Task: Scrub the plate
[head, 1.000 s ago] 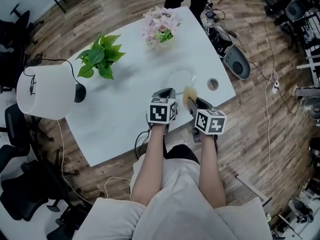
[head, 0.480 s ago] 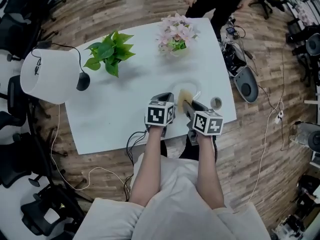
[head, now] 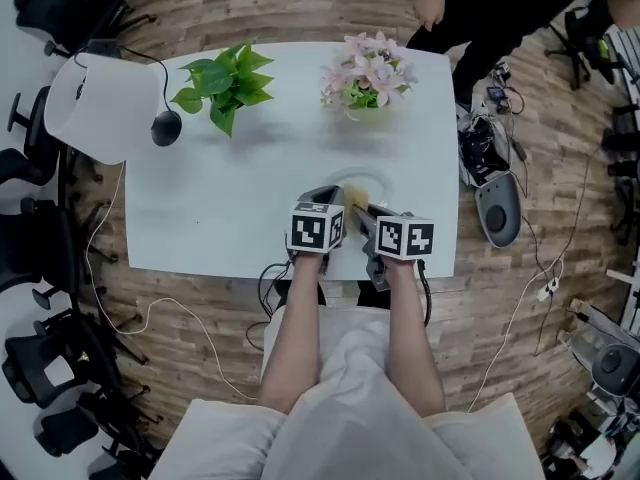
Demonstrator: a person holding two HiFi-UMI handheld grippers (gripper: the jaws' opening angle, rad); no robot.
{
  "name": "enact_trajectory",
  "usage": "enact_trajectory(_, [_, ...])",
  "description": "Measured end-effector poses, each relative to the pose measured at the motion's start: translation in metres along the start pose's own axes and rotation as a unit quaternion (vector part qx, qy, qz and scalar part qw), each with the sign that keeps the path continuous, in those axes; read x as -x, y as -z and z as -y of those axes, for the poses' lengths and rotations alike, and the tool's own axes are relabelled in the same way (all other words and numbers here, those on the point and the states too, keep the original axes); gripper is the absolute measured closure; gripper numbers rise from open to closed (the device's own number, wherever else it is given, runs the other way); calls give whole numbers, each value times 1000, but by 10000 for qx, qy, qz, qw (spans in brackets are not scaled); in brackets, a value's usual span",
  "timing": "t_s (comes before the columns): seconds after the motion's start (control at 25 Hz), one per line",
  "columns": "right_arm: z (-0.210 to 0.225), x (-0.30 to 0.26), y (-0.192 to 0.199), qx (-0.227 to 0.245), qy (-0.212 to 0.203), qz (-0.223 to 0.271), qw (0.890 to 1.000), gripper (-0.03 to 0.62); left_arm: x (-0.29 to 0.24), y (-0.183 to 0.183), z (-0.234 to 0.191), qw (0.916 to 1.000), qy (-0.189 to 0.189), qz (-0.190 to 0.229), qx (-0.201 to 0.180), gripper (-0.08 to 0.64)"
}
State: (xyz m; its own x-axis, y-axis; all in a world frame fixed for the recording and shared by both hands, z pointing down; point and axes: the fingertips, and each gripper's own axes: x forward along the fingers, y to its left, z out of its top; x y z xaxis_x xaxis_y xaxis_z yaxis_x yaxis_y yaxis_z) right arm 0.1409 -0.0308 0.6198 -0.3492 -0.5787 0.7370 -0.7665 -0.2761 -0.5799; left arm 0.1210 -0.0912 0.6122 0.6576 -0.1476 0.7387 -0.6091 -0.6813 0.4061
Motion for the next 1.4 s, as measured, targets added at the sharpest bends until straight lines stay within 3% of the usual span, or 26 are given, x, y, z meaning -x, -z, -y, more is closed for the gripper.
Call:
enact_trajectory(0.56, [15, -6, -11, 772, -482, -836, 9923, 454, -15, -1, -19, 9941, -882, 245, 588, 558])
enact_trajectory(1.4, [67, 23, -53, 1566, -479, -1164, 9796, 448, -16, -2, -18, 9923, -1100, 341, 447, 559])
